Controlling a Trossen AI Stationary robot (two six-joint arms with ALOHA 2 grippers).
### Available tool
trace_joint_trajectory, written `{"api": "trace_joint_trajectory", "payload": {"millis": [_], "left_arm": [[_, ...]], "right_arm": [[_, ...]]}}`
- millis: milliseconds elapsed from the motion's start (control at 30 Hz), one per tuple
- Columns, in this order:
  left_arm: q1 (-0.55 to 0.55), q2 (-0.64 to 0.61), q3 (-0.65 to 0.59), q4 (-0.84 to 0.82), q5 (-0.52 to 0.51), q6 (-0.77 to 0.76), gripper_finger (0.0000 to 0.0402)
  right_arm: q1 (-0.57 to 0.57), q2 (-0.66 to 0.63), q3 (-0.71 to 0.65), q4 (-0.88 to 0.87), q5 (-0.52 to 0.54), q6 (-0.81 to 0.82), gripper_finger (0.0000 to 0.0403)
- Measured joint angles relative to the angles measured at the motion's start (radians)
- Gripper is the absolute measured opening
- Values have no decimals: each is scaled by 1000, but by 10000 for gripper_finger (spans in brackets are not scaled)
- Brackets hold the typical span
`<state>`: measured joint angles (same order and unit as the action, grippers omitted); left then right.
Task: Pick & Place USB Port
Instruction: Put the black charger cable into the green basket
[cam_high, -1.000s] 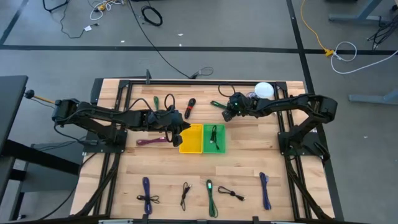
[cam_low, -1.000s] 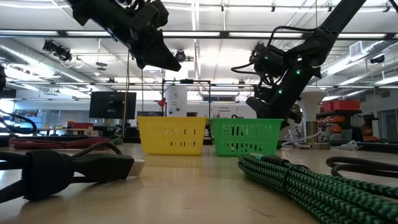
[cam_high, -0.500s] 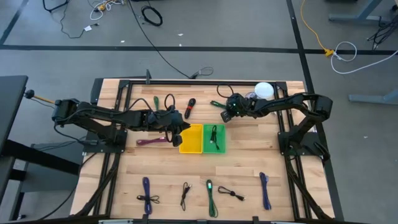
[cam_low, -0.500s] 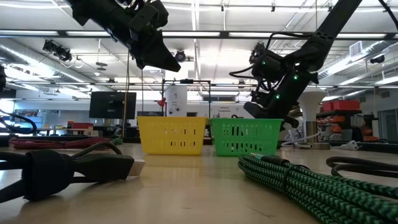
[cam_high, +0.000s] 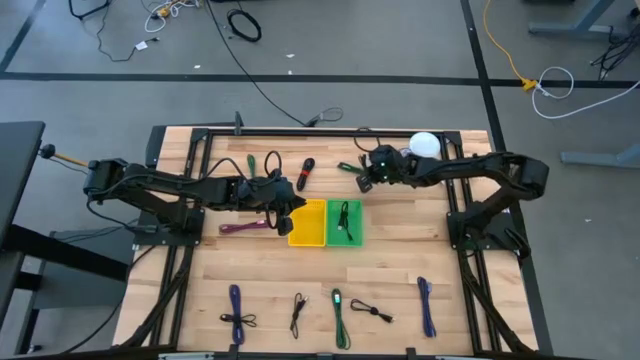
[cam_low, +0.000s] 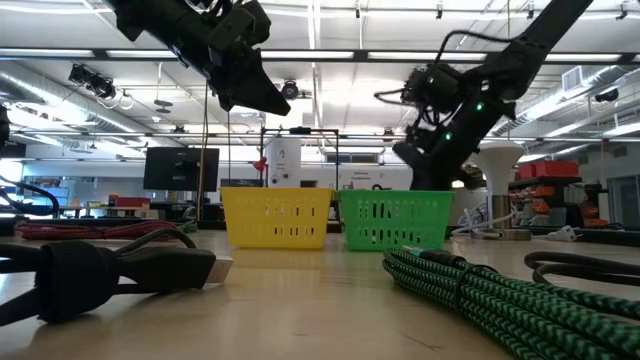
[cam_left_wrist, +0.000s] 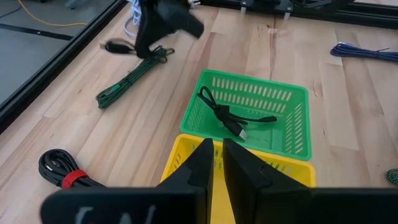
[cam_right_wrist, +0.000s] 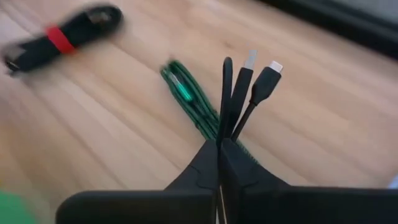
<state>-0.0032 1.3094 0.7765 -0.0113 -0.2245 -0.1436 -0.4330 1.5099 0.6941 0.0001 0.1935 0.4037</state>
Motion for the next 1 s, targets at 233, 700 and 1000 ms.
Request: {"api": "trace_joint_trajectory", "payload": {"millis": [233,700,1000], "left_arm": [[0,0,0,0,-3,-1,39],[0,0,0,1,-37,-1,39],[0,0,0,1,-37,-2,39]], "right_arm": [[125,-150,0,-63,-78,-1,0],[603,-174,0,10,178,179,0],[664,-95,0,50,312,255,0]]}}
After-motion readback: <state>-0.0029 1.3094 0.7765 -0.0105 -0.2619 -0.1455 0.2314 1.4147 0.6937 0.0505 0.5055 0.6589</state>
